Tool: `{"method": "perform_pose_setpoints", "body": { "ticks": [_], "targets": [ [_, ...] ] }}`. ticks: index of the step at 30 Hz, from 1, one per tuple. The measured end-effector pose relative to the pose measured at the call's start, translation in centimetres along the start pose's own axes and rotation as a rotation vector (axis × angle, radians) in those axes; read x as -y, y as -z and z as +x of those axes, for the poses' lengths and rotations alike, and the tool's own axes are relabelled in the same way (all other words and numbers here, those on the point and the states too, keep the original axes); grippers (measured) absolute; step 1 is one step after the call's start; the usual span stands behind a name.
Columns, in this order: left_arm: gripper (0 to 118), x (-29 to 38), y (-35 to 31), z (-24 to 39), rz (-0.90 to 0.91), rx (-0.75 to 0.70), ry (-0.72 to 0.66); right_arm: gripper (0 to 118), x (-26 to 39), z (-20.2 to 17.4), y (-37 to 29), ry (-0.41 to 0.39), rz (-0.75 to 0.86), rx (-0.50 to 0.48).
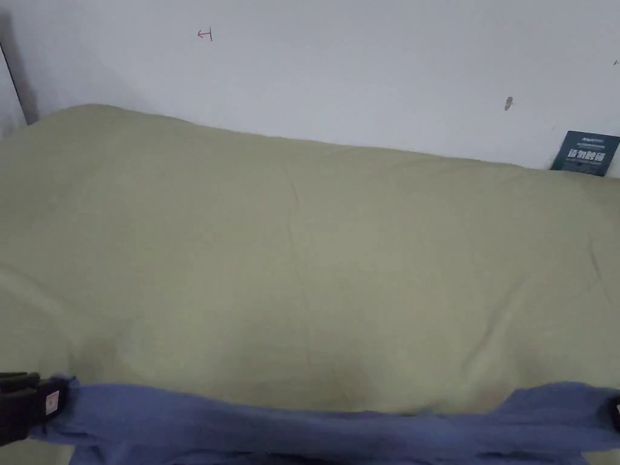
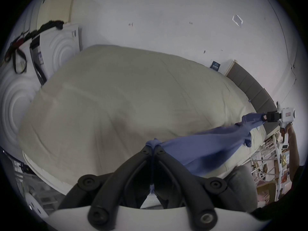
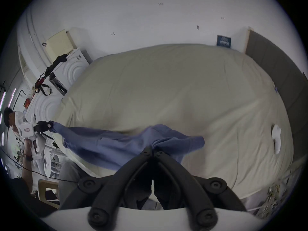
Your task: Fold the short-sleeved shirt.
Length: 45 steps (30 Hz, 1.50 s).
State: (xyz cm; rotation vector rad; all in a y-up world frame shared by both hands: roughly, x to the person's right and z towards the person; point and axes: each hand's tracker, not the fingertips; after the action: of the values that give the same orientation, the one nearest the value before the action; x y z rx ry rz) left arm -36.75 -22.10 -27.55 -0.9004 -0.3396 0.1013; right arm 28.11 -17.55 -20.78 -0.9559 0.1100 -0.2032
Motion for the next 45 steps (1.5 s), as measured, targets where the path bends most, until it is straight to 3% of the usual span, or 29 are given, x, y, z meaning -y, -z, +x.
{"method": "perform_pose_setpoints", "body": {
  "ticks": [5, 9, 16, 17, 18, 19, 20, 21, 22, 24, 29, 32, 37, 41, 42, 43, 45],
  "targets": [
    [0, 3.6, 1.7, -0.7, -0.060, -0.037, -0.001, 1, 5.4, 2.1, 2.3, 0.075, -0.047, 0.006],
    [0, 6.1, 3.3, -0.5, -0.143, -0.029, -0.005, 1, 7.8, 3.8, 4.1, 0.190, -0.082, 0.028],
    [2, 8.7, 4.8, -0.7, -0.188, -0.037, -0.017, 3, 10.1, 5.0, 5.7, 0.247, -0.071, 0.023],
    [7, 8.7, 5.0, -0.6, -0.184, -0.045, -0.022, 8, 9.9, 5.1, 5.8, 0.256, -0.076, 0.024],
    [18, 8.6, 5.1, -0.5, -0.186, -0.062, -0.021, 22, 9.7, 5.1, 5.7, 0.264, -0.087, 0.027],
    [29, 8.6, 4.8, -0.6, -0.190, -0.093, -0.030, 59, 9.5, 5.0, 5.3, 0.264, -0.095, 0.045],
    [41, 8.6, 4.2, -0.7, -0.184, -0.099, -0.046, 87, 9.3, 4.9, 4.6, 0.256, -0.088, 0.079],
    [56, 8.6, 3.2, -0.9, -0.171, -0.090, -0.074, 92, 9.2, 4.8, 3.3, 0.252, -0.063, 0.084],
    [60, 8.5, 1.6, -1.2, -0.114, -0.069, -0.124, 86, 8.8, 4.6, 1.6, 0.257, -0.012, 0.081],
    [60, 7.8, -2.0, -0.9, 0.002, -0.045, -0.174, 87, 8.0, 3.2, -2.2, 0.262, 0.070, 0.125],
    [60, 1.9, -6.5, 5.3, 0.208, -0.059, -0.086, 88, 3.4, -5.0, -7.0, 0.124, 0.298, 0.266],
    [60, -0.3, -5.6, 10.5, 0.315, -0.047, -0.014, 88, 2.2, -11.0, -6.0, -0.003, 0.381, 0.260],
    [54, 1.0, -2.6, 17.3, 0.359, -0.046, 0.047, 85, 5.6, -18.8, -2.5, -0.076, 0.509, 0.212],
    [19, 4.2, -0.8, 21.0, 0.349, -0.124, 0.105, 66, 9.0, -23.1, 1.2, -0.130, 0.477, 0.285],
    [0, 5.2, -0.5, 21.5, 0.374, -0.107, 0.117, 43, 9.8, -23.6, 2.1, -0.140, 0.455, 0.270],
    [0, 6.2, -0.4, 22.0, 0.404, -0.120, 0.126, 3, 10.4, -24.0, 3.0, -0.135, 0.442, 0.286],
    [0, 7.4, 0.2, 22.5, 0.386, -0.124, 0.115, 1, 11.4, -24.4, 3.7, -0.119, 0.458, 0.280]
  ]
}}
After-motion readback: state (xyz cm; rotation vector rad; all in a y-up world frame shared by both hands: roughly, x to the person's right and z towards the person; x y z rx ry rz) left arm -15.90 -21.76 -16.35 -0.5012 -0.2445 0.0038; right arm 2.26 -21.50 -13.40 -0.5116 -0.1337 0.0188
